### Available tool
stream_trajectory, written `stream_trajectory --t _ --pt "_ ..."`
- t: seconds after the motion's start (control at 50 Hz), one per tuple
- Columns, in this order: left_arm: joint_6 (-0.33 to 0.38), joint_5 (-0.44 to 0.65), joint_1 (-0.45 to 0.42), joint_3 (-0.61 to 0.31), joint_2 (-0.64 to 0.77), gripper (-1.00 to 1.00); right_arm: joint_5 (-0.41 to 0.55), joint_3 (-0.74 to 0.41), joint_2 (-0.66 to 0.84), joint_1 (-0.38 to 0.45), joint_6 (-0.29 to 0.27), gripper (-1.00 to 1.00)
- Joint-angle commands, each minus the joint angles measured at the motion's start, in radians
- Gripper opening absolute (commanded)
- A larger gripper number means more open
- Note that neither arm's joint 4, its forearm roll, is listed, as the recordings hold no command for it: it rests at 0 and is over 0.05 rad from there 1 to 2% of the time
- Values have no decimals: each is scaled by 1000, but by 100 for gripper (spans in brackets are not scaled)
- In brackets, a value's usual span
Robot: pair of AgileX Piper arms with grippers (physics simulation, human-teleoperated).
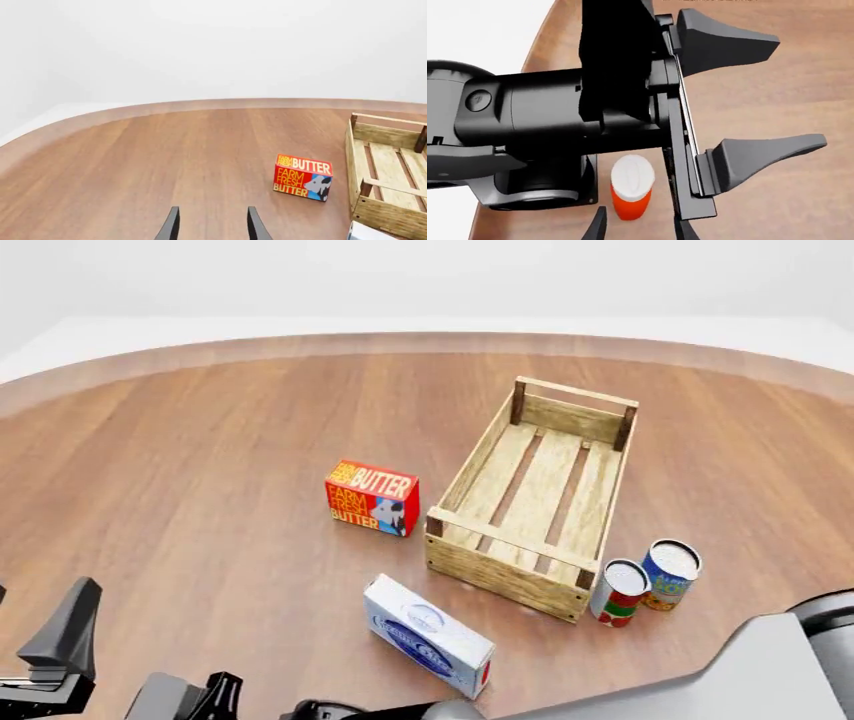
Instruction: Pick up the ketchup, and put it in the wooden tray.
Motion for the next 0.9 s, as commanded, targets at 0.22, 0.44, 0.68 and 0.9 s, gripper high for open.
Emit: stream_trajectory --t 0.22,0.44,0.68,0.9 --pt "0 0 0 0 0 100 -9 -30 52 12 -34 100" --pt "0 0 0 0 0 100 -20 -43 96 -3 -54 100" --pt "0 0 0 0 0 100 -26 -59 129 -4 -73 100" --pt "0 0 0 0 0 100 -27 -78 141 -9 -93 100"
